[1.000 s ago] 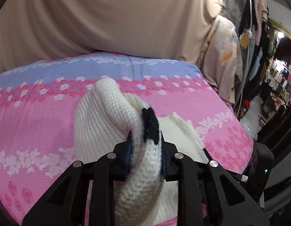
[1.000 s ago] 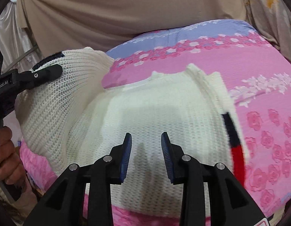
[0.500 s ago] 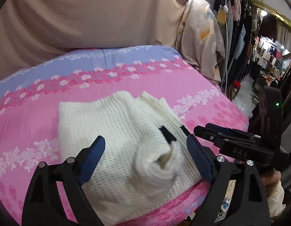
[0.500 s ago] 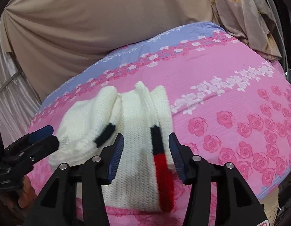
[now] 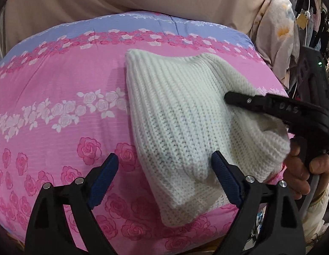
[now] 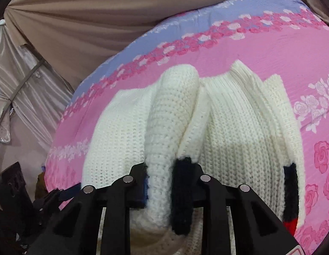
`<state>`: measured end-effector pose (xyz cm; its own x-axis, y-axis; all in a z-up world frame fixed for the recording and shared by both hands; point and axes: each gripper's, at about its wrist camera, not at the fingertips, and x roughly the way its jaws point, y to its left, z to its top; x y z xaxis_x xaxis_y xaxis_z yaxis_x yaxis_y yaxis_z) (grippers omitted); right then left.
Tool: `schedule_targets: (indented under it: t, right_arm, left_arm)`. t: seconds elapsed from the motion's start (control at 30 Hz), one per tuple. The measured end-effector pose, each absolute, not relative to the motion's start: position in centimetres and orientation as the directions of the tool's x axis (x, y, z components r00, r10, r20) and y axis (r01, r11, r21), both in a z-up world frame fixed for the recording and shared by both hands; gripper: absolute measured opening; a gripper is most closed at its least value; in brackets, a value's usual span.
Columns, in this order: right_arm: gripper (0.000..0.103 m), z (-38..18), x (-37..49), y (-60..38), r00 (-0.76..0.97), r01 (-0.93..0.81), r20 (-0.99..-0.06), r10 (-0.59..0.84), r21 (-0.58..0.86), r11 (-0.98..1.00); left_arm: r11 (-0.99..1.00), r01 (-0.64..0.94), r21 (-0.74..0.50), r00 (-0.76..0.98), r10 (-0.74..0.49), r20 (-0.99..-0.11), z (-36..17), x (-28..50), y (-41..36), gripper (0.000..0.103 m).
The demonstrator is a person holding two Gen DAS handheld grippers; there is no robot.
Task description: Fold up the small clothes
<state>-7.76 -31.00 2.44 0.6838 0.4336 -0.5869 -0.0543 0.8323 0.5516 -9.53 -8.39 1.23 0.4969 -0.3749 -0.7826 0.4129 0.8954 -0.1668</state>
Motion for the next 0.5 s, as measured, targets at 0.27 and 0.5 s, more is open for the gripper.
schedule_targets:
  t: [0.27,0.5]
  right_arm:
    - [0.024,-1.4,-9.9,-36.8,0.679,0.106,-0.666,0.310,0.506,0.856]
    - [0.033,1.3,-14.0,-38.0,0.741,0.130,-0.606,0.289,0.552,0.824]
  left_arm:
    - [0.858,0.482,-0.178,0.499,-0.436,-0.749,2.1,-9.4,-11.1,0.087]
    - [0.858,0.486,-0.165,0.465,-0.414,-0.783,0.2,-8.7,-13.1,0.088]
